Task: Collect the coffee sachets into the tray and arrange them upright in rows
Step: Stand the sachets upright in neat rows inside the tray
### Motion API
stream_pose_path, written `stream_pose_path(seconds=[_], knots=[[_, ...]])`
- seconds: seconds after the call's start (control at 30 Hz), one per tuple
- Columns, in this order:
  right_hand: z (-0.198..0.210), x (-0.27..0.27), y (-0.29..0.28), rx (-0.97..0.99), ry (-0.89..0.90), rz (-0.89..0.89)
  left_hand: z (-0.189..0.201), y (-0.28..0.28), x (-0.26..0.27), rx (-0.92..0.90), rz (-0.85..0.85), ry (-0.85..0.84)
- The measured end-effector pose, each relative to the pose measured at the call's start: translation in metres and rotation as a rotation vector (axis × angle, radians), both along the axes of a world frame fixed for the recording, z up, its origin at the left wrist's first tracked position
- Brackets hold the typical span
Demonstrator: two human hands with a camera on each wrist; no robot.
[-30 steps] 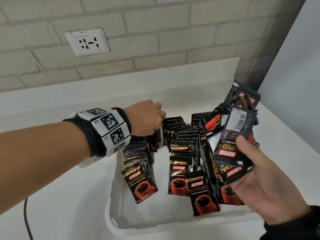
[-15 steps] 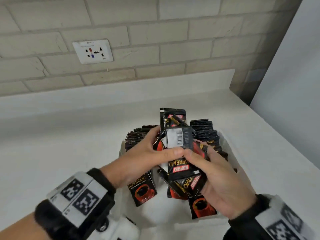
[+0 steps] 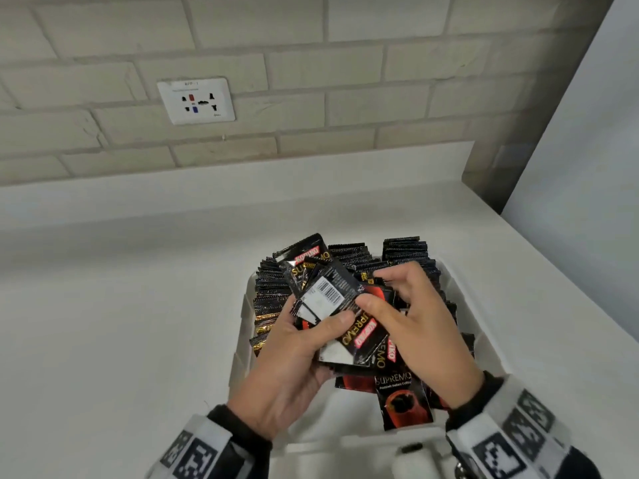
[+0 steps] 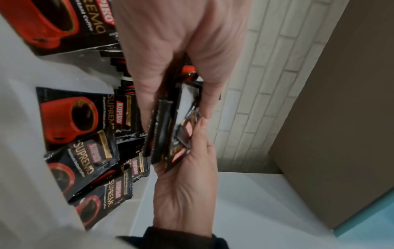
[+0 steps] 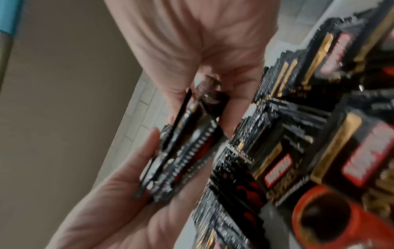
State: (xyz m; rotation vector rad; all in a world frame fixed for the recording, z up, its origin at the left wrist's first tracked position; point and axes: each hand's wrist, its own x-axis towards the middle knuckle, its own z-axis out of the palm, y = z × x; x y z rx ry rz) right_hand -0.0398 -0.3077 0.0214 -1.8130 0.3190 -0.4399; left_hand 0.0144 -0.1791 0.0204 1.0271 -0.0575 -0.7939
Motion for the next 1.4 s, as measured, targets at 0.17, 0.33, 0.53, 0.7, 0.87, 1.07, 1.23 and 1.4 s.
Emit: stream_pose_path(seconds=[0.17, 0.33, 0.53, 0.7, 0.87, 1.07, 1.23, 1.4], knots=[[0.002, 0.003, -0.016, -0.021, -0.008, -0.011, -0.007, -0.002, -0.004, -0.037, -0.001, -0.002], [0.001, 0.005, -0.022, -0.002, 0.025, 0.014, -0.012, 0.000, -0.005, -0.017, 0.046, -0.024], [0.008, 0.004, -0.041, 0.196, -0.013, -0.151, -0.019, 0.008, 0.000, -0.004, 0.140, -0.028], [0.019, -0.006, -0.052, 0.415, -0.052, -0.086, -0.019, 0.009, 0.003, -0.021, 0.203, -0.030], [0.026, -0.014, -0.032, 0.020, -0.037, 0.198, -0.017, 0.004, 0.001, -0.028, 0.203, -0.025], [0.008, -0.005, -0.013, -0.558, -0.028, 0.105, -0.010, 0.002, -0.004, -0.107, 0.179, 0.079], [0.007, -0.007, -0.010, -0.590, -0.062, 0.023, -0.010, 0.004, -0.009, -0.133, 0.183, 0.186], [0.008, -0.008, -0.011, -0.498, 0.037, 0.010, -0.009, 0.004, -0.013, -0.137, 0.154, 0.229]])
